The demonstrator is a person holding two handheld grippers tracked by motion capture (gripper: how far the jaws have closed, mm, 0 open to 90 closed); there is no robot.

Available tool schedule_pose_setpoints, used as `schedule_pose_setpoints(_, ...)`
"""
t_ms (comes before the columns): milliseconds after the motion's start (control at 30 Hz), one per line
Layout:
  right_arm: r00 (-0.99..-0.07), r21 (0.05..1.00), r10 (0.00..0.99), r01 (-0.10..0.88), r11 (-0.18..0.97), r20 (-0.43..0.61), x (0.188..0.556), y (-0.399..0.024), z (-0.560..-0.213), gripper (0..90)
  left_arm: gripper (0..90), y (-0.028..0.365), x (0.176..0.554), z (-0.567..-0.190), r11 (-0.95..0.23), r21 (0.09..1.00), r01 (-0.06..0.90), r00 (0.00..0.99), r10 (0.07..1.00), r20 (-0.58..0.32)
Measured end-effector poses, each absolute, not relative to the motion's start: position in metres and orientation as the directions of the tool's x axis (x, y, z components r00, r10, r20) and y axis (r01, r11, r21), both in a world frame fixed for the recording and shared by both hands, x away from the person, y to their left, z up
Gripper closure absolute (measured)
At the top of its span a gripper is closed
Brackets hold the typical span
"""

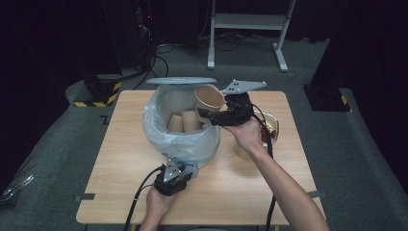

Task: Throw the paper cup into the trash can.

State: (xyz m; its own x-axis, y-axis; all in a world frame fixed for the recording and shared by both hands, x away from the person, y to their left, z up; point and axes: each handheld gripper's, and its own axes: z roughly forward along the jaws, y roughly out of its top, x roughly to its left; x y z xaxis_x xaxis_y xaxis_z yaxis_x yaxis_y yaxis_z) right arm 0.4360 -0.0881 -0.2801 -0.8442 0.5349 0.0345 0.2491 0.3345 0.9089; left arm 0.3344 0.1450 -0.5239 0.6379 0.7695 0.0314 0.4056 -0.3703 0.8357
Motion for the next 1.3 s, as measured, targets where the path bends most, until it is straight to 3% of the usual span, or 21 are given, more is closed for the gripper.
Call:
schedule_pose_setpoints(733, -0.857, 0.884, 0.512, 0.285, 0.369, 0.062, 0.444, -0.054, -0.288, 34.0, 58.8, 0.146, 0.335, -0.523, -0.376, 0.836, 0.4, 0.637, 0.77, 0.042)
schedule_pose_setpoints(867, -0.866, 0.878, 0.493, 0.296, 0.376, 0.081, 0.447, -0.051, -0.291, 27.7, 58.8, 0.146, 0.335, -0.523, -0.376, 0.836, 0.4, 0.637, 0.77, 0.041)
schedule_pose_setpoints(900, -0.866, 0.876, 0.492, 0.3, 0.378, 0.085, 0.448, -0.05, -0.292, 20.1, 58.7, 0.147, 0.335, -0.523, -0.377, 0.835, 0.401, 0.637, 0.769, 0.041)
schedule_pose_setpoints(967, -0.867, 0.873, 0.492, 0.302, 0.383, 0.084, 0.448, -0.05, -0.293, 18.8, 58.7, 0.146, 0.335, -0.523, -0.376, 0.836, 0.4, 0.637, 0.77, 0.041)
schedule_pose_setpoints(1133, -0.868, 0.873, 0.489, 0.299, 0.385, 0.081, 0.447, -0.051, -0.294, 18.9, 58.7, 0.146, 0.335, -0.523, -0.376, 0.836, 0.4, 0.637, 0.77, 0.042)
schedule_pose_setpoints(1300, -0.863, 0.884, 0.499, 0.295, 0.362, 0.084, 0.446, -0.06, -0.296, 25.2, 58.7, 0.146, 0.335, -0.523, -0.375, 0.836, 0.4, 0.636, 0.77, 0.041)
